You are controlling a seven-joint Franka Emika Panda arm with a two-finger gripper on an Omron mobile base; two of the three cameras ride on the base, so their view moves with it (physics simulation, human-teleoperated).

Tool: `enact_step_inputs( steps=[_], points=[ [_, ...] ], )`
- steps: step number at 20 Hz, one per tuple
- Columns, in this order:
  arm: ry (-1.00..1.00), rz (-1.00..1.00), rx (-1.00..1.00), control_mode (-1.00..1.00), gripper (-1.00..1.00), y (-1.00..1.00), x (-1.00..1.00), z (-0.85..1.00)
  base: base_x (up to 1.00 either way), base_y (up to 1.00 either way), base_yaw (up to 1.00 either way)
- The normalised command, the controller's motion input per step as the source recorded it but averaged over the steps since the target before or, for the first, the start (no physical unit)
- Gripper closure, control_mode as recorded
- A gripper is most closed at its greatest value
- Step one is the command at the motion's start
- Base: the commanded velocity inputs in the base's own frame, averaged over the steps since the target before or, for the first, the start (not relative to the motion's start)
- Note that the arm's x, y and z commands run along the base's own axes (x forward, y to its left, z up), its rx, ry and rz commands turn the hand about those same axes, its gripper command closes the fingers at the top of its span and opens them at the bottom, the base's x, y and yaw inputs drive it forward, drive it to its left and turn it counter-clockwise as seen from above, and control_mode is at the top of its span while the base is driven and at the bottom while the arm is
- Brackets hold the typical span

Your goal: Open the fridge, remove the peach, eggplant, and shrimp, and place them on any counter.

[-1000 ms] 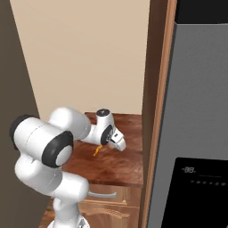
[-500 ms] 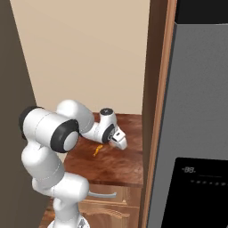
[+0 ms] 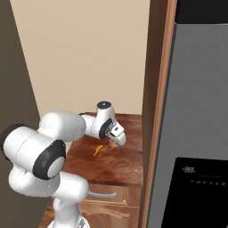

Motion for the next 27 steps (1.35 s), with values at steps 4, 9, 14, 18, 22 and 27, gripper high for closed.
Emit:
enact_step_inputs(
  steps=[4, 9, 14, 18, 22, 27],
  points=[
    [-0.12, 0.02, 0.0, -1.0, -1.0, 0.21, -0.97, 1.0, 0.0, 0.0, 0.0],
    [-0.01, 0.13, 0.0, -1.0, -1.0, 0.29, -1.0, 1.0, 0.0, 0.0, 0.0],
    [0.17, 0.2, 0.0, -1.0, -1.0, 0.52, -1.0, 1.0, 0.0, 0.0, 0.0],
    [0.17, 0.25, -0.04, -1.0, -1.0, 0.81, -0.95, 1.0, 0.0, 0.0, 0.0],
    [0.17, 0.33, -0.09, -1.0, -1.0, 1.0, -0.54, 0.91, 0.0, 0.0, 0.0],
    [0.11, 0.4, -0.11, -1.0, -1.0, 1.0, -0.06, 0.5, 0.0, 0.0, 0.0]
  ],
)
